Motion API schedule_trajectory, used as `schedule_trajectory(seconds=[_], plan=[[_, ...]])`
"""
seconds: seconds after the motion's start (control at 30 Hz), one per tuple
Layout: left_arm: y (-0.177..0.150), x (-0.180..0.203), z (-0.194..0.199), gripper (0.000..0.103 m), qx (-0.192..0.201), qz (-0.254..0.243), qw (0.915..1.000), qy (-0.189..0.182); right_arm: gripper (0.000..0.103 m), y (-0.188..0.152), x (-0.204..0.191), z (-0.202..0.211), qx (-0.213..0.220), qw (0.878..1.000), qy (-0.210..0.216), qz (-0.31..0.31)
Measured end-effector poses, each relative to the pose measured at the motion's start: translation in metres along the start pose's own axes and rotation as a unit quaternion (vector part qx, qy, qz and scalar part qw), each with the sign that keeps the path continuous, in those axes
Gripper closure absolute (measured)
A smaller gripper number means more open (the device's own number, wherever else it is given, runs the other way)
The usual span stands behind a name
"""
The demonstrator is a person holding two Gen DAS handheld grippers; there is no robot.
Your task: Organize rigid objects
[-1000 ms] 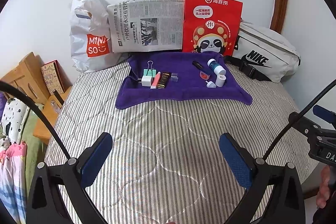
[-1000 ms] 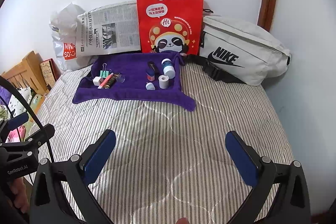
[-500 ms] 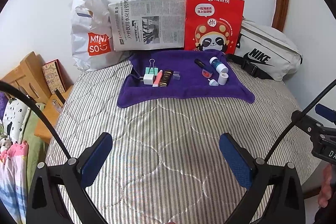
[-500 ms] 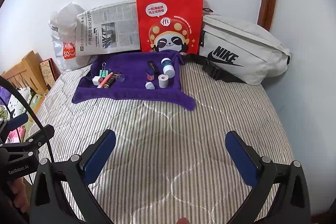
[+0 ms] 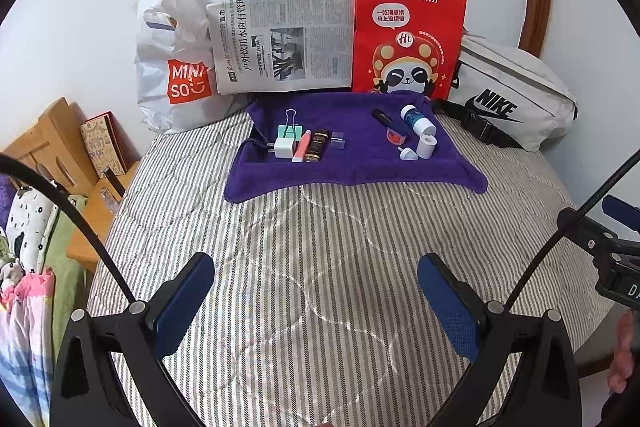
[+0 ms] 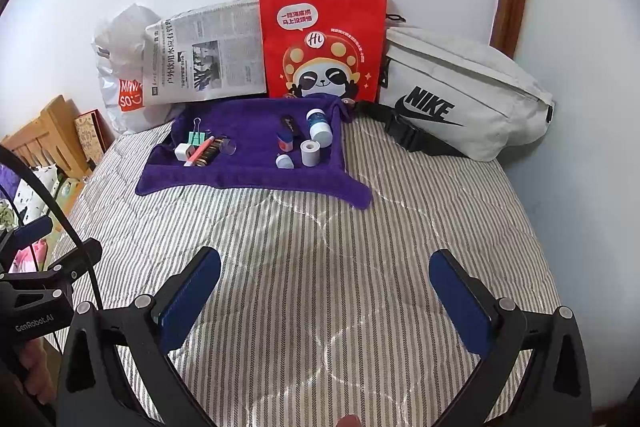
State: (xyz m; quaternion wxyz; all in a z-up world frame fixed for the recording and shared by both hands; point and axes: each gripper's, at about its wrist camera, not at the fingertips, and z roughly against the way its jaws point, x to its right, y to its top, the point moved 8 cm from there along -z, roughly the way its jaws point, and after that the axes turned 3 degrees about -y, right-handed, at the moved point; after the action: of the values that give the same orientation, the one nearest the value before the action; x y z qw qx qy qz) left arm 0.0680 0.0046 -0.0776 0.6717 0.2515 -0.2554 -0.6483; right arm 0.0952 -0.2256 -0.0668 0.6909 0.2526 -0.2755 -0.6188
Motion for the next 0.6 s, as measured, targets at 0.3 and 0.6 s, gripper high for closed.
schedule_trajectory(seconds=[0.3,0.6], plan=[[-0.0008,0.0001,-0.0005,0.0,-0.003,0.0,1.0,0.001,0.001,0.0003,0.0007,-0.0002,0.0,1.0,-0.001,0.0],[0.001,-0.0001,0.0014,0.0,0.003,0.0,1.0,-0.004,0.001,0.0011,0.0002,0.001,0.003,1.0,0.0,-0.001]])
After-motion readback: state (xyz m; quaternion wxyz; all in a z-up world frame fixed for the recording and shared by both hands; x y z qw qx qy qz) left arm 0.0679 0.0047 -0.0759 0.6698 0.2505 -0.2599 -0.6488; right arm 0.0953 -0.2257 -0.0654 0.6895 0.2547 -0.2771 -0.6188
